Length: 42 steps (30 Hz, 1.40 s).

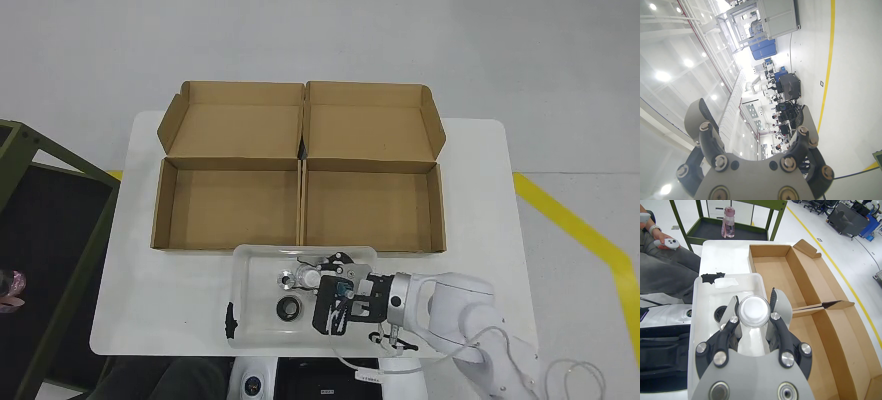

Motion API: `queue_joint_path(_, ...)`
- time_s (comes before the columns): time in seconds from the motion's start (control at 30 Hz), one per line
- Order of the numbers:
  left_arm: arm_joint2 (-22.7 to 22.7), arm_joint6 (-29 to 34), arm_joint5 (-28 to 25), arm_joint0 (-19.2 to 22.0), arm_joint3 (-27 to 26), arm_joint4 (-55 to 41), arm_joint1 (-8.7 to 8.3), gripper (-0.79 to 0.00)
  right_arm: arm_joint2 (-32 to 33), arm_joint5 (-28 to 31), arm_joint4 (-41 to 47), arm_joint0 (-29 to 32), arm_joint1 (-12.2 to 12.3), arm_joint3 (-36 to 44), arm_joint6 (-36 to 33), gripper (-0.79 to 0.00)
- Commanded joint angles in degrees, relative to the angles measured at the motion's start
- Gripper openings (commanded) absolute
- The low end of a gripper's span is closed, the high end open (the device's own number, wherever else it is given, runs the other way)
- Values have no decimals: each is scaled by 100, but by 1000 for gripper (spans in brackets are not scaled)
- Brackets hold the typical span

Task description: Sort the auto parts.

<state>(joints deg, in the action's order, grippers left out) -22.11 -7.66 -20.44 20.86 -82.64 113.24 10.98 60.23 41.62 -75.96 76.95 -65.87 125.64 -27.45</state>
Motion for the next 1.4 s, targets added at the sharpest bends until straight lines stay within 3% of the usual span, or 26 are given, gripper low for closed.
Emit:
queue_joint_path(0.0,0,0,0,0,0,0,0,0,22,-23,14,-45,1,3,65,-785)
queue_joint_path(0.67,0,0,0,0,0,0,0,0,423,-349,343,-353,24,-395,707,-785)
queue_joint_path(1.37,0,0,0,0,0,0,0,0,221,-689,613,-1510,-105,-2270,1074,-785)
